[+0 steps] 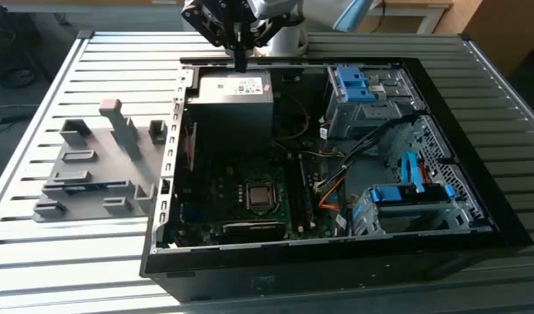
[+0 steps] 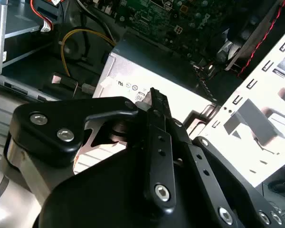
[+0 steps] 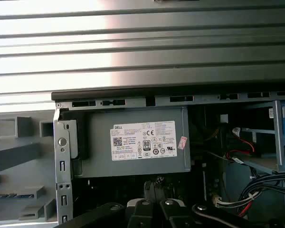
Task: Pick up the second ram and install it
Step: 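Reach for the second ram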
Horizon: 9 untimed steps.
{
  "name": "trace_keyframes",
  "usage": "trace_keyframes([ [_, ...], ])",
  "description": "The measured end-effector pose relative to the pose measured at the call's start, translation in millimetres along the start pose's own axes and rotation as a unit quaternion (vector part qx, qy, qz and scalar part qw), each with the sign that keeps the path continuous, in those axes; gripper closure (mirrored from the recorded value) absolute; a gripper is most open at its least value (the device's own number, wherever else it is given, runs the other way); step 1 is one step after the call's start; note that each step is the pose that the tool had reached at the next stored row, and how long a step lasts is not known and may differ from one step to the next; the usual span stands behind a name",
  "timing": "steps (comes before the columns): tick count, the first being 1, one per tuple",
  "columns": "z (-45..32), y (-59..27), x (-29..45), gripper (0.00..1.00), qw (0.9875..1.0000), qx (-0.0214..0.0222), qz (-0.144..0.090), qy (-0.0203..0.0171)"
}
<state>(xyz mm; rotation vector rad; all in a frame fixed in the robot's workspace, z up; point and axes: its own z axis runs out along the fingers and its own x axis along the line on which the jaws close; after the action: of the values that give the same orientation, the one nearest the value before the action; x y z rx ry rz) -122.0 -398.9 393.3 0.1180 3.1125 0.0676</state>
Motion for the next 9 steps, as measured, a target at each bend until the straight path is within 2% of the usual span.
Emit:
trace_keyframes([
  [9,0.0,-0.1,1.7,0.89,1.0000,0.0000,0.000,0.0000],
])
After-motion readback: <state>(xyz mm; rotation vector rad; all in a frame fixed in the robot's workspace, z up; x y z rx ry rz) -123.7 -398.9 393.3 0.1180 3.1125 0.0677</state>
